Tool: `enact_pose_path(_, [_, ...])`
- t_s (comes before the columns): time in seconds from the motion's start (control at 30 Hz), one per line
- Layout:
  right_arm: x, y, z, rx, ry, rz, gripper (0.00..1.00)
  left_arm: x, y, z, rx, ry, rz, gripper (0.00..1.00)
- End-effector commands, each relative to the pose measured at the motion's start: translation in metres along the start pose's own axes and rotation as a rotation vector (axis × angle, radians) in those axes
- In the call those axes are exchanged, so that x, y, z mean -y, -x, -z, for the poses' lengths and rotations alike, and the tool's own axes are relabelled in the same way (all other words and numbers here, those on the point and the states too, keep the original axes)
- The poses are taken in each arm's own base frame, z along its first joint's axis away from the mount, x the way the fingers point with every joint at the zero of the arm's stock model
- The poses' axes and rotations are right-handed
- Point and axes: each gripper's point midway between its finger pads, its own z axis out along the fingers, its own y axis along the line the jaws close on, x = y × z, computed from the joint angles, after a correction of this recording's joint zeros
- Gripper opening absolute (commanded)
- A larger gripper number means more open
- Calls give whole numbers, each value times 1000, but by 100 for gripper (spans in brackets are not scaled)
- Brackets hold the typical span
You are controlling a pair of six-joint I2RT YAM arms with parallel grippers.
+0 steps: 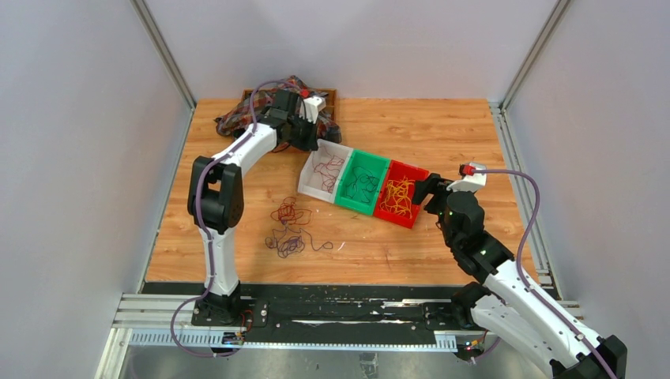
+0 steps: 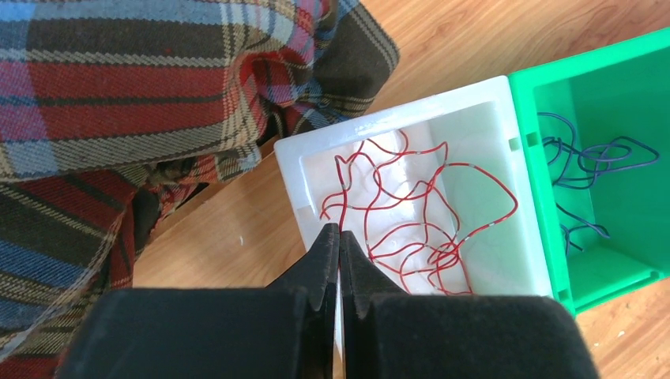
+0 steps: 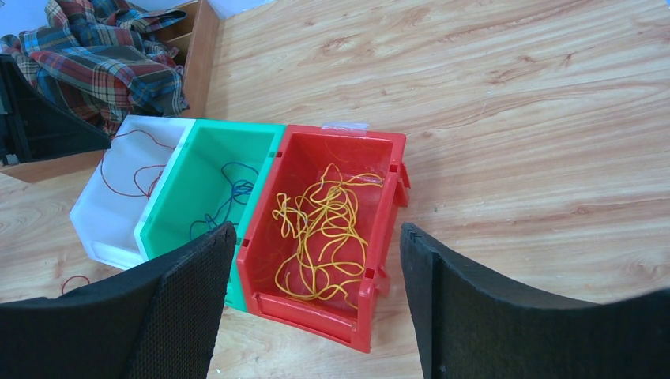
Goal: Untangle the cables
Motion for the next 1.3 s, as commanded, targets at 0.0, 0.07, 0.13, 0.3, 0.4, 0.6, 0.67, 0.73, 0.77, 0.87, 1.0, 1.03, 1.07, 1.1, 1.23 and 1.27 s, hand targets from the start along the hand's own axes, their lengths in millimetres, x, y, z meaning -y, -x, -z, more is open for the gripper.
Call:
enact_pose_path(0.0, [11,-3,-1,4,-43,1,75,20,20,14,76,-79,-25,1])
enact_pose_path(0.07, [12,-3,-1,3,-45,1,76,26,19,14,78,-89,-54,1])
enact_pose_path(0.13, [12,-4,-1,1,-46,1,76,30,16,12,72,-94,-88,1])
enact_pose_path(0.3, [12,-5,-2,-4,-48,-2,76,37,-2,1,27,-93,-154,1])
enact_pose_path(0.4, [12,-6,-1,-7,-49,-1,76,43,-15,-11,-9,-89,-182,1])
enact_pose_path(0.6, [15,-7,2,-7,-53,0,75,37,-34,-33,-64,-2,-266,1])
enact_pose_path(0.67, [16,-7,3,-6,-53,0,75,32,-36,-34,-74,26,-292,1])
enact_pose_path(0.73, [16,-7,4,-4,-52,-2,75,27,-36,-32,-85,53,-312,1])
enact_pose_path(0.77, [16,-7,4,-5,-51,-2,75,24,-36,-30,-90,66,-325,1])
enact_pose_path(0.87, [15,-4,4,-3,-47,-3,75,20,-26,-16,-96,102,-353,10])
enact_pose_path(1.0, [13,3,5,11,-44,2,76,19,-2,13,-66,148,-392,44])
enact_pose_path(1.03, [12,5,5,14,-42,3,76,20,4,21,-54,156,-401,52])
enact_pose_path(1.07, [11,7,5,18,-40,2,76,22,12,30,-35,162,-413,58])
enact_pose_path(1.1, [10,9,5,19,-39,2,76,24,17,36,-22,165,-417,64])
enact_pose_path(1.23, [7,12,4,20,-28,-2,76,30,29,53,9,165,-416,82])
enact_pose_path(1.27, [6,13,4,21,-25,-2,76,33,31,57,16,156,-412,83])
